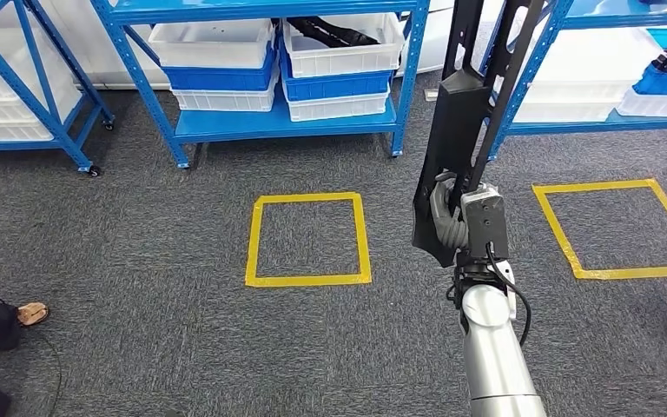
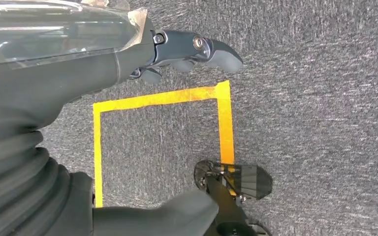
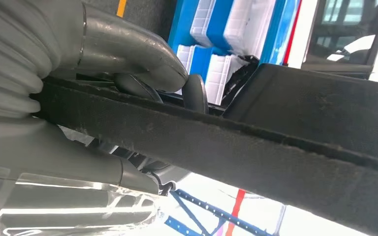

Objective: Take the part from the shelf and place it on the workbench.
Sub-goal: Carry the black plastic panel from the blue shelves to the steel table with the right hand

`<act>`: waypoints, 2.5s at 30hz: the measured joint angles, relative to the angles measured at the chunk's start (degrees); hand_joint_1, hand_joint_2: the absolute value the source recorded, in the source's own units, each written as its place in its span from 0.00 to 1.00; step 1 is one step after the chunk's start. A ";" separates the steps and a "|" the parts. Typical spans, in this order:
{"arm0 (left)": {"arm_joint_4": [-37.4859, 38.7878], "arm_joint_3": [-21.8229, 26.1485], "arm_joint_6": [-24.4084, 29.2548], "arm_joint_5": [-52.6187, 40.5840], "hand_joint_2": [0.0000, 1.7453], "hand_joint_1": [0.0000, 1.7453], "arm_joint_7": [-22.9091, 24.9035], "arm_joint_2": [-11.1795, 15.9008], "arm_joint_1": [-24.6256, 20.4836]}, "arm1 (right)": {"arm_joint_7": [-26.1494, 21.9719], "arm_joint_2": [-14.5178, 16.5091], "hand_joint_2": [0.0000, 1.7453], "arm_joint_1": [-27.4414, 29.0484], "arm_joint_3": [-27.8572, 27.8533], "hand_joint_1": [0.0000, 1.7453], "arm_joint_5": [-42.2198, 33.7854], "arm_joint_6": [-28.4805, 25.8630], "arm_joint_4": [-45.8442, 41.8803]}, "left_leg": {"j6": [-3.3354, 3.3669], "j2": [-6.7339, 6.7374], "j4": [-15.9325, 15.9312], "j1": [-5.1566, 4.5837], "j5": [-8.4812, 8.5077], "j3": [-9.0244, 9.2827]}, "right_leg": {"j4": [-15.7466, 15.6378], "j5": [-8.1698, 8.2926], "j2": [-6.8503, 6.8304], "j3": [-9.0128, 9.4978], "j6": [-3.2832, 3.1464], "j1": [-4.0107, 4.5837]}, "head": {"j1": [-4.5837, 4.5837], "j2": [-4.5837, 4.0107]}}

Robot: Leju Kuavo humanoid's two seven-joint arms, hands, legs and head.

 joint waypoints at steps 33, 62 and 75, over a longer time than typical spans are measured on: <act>0.07 0.03 -0.04 -0.02 1.00 0.00 0.13 -0.28 0.24 | -0.19 -0.90 1.00 0.78 0.07 1.00 0.32 -1.31 -0.27 | 0.02 1.23 -0.22 -0.26 0.82 -1.63 | 0.26 -1.06 -4.18 0.13 1.18 -0.25 | -0.46 0.00; 0.18 1.07 0.96 1.04 1.00 0.00 1.55 -0.56 0.06 | 5.22 1.49 1.00 -15.01 -0.10 1.00 -1.63 1.77 -10.92 | -1.23 1.95 0.36 0.18 1.30 -2.61 | 0.71 -0.79 -4.22 -0.25 0.70 -0.39 | -0.94 0.00; 0.24 1.16 0.96 0.05 1.00 0.00 2.37 -0.90 0.07 | 11.93 5.08 1.00 -23.82 2.57 1.00 -1.12 3.14 -14.27 | 0.74 -6.40 -0.21 0.08 2.68 -2.88 | 3.14 -1.74 2.34 -1.31 1.87 -0.43 | -0.52 -0.01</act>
